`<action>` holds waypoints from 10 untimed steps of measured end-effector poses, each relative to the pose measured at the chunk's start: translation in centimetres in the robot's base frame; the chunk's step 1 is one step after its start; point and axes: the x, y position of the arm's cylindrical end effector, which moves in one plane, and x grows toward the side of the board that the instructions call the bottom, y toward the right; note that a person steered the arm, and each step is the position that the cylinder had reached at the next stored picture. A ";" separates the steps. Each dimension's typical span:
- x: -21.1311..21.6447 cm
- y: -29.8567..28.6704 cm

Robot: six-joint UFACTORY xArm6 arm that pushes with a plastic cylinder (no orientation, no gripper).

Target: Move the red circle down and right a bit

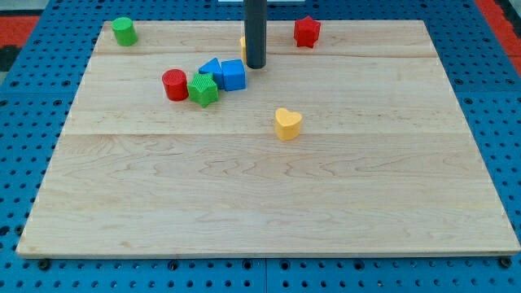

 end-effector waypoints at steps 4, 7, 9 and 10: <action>-2.0 -2.8; 1.4 5.8; -0.3 2.4; -2.4 -2.0</action>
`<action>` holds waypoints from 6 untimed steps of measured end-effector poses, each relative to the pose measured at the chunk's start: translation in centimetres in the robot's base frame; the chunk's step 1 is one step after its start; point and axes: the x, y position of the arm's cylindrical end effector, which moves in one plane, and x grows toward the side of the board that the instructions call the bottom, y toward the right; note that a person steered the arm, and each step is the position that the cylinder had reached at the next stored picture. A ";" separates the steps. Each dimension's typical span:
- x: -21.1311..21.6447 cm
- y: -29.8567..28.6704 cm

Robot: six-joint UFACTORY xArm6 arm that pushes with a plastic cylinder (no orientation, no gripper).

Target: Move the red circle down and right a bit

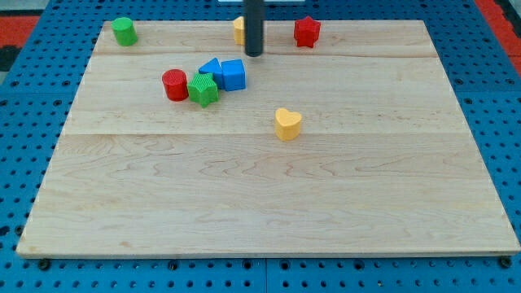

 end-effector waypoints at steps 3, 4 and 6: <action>6.0 -13.2; 7.2 -10.5; 7.4 -10.5</action>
